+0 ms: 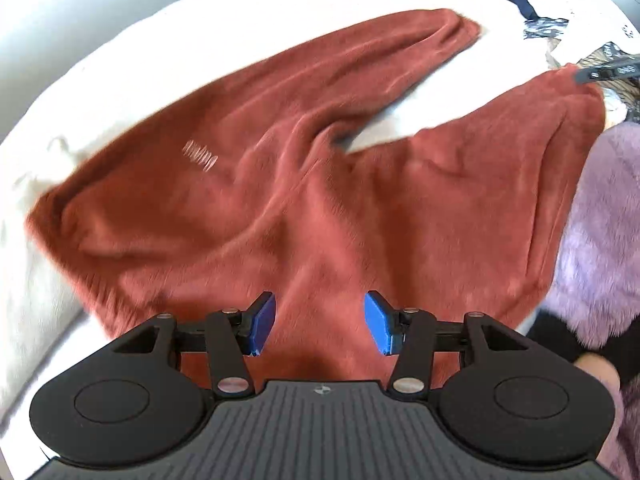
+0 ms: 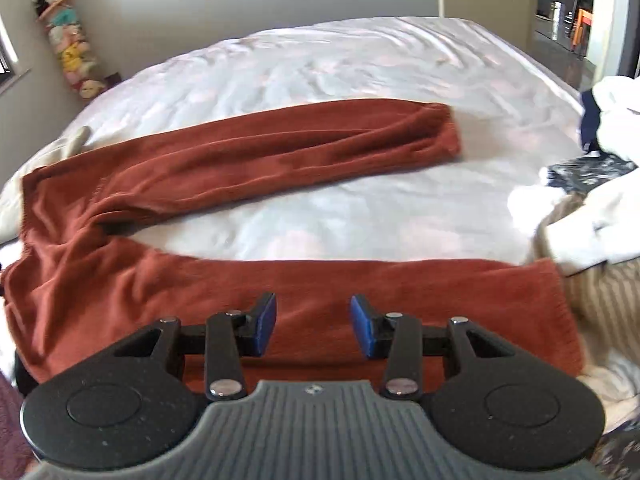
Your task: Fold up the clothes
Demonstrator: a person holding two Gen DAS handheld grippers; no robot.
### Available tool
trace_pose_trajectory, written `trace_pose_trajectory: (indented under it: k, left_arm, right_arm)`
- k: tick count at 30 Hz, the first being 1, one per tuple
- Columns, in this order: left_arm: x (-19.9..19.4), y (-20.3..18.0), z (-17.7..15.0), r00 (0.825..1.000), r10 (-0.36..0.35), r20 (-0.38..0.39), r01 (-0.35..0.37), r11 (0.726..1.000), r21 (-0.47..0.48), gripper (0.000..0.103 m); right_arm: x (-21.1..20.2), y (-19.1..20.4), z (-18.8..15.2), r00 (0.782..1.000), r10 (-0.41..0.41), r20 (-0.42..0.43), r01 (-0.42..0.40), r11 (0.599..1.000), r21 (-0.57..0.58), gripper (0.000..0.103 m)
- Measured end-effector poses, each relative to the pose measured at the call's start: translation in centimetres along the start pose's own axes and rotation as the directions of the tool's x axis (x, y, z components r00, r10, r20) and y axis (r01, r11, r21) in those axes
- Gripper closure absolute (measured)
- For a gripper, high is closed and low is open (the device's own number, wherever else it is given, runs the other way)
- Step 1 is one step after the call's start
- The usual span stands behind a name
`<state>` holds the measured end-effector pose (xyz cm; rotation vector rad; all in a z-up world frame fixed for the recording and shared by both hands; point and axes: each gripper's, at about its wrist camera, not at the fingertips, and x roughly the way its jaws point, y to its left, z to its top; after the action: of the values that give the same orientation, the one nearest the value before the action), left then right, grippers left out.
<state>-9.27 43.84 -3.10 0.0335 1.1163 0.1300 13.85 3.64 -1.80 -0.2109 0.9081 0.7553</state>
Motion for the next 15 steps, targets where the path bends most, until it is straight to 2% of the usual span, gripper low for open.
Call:
trace_pose_trajectory:
  k: [3,5,7,11,15]
  left_arm:
    - [1.3,-2.0,2.4,1.0,-0.013,0.008,0.012,0.998,0.065,0.055]
    - [2.8,-3.8,4.3,1.0,-0.018,0.013,0.016,0.993,0.115,0.054]
    - [4.5,-5.5,6.1,0.999,-0.033,0.022,0.03,0.987,0.156,0.052]
    - [8.1,-8.8,9.3,0.997,-0.078,0.013,0.073,0.974,0.213,0.05]
    - [11.5,-11.8,11.6,0.996,-0.093,-0.001,0.09,0.96,0.266,0.05]
  right_arm:
    - [1.1,-2.5,0.5,0.998,-0.058,-0.015,0.057,0.998,-0.04,0.056]
    - [2.0,-3.7,0.7,0.994,-0.102,-0.025,0.1,0.991,-0.089,0.044]
    - [3.7,-4.3,0.8,0.991,-0.129,-0.03,0.124,0.981,-0.146,0.044]
    - [6.6,-4.8,0.8,0.994,-0.101,-0.043,0.088,0.967,-0.239,0.044]
    - [9.3,-4.4,0.3,0.995,-0.072,-0.062,0.048,0.945,-0.324,0.044]
